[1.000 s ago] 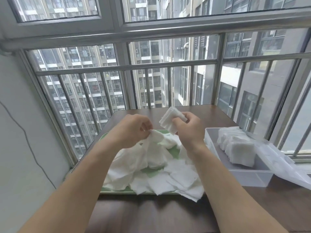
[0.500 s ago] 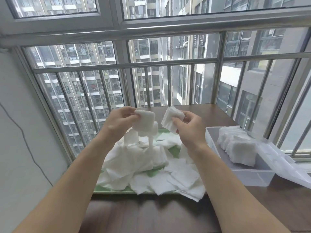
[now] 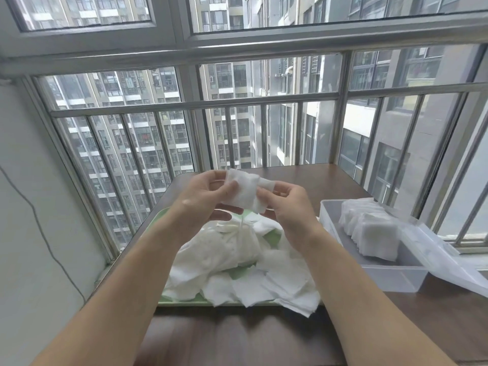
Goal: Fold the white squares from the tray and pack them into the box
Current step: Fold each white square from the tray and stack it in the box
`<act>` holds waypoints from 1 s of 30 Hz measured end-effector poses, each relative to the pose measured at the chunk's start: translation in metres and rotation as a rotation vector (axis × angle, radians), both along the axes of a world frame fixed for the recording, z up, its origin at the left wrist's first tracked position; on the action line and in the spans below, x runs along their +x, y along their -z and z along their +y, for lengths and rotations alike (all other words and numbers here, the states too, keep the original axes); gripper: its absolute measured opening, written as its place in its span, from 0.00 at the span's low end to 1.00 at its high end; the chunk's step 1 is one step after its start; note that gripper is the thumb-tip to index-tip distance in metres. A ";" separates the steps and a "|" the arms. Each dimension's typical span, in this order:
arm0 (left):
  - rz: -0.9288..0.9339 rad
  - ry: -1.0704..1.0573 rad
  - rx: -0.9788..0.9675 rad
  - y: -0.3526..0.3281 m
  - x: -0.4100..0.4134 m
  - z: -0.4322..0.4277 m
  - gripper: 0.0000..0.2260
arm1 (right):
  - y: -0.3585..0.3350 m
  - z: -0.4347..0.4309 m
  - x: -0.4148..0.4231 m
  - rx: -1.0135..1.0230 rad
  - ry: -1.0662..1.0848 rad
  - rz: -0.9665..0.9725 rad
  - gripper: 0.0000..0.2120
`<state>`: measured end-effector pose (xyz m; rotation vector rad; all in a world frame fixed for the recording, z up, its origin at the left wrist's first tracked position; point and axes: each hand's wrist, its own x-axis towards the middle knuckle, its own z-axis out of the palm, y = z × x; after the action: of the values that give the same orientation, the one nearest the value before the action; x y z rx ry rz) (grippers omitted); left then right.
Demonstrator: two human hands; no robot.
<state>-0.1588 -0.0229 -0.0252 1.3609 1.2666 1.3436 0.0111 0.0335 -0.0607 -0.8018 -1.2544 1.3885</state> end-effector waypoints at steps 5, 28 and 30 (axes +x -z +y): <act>0.122 -0.061 0.079 -0.003 0.009 -0.004 0.12 | -0.002 -0.004 0.000 0.005 -0.120 0.043 0.11; 0.359 -0.287 0.205 -0.006 0.011 0.006 0.10 | -0.004 -0.006 0.002 0.002 -0.175 0.034 0.15; 0.318 -0.284 0.181 -0.007 0.010 0.006 0.12 | -0.004 -0.006 0.002 -0.015 -0.169 0.041 0.14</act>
<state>-0.1491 -0.0168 -0.0181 1.6143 1.6319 1.5040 0.0134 0.0275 -0.0562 -0.6865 -1.3053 1.5431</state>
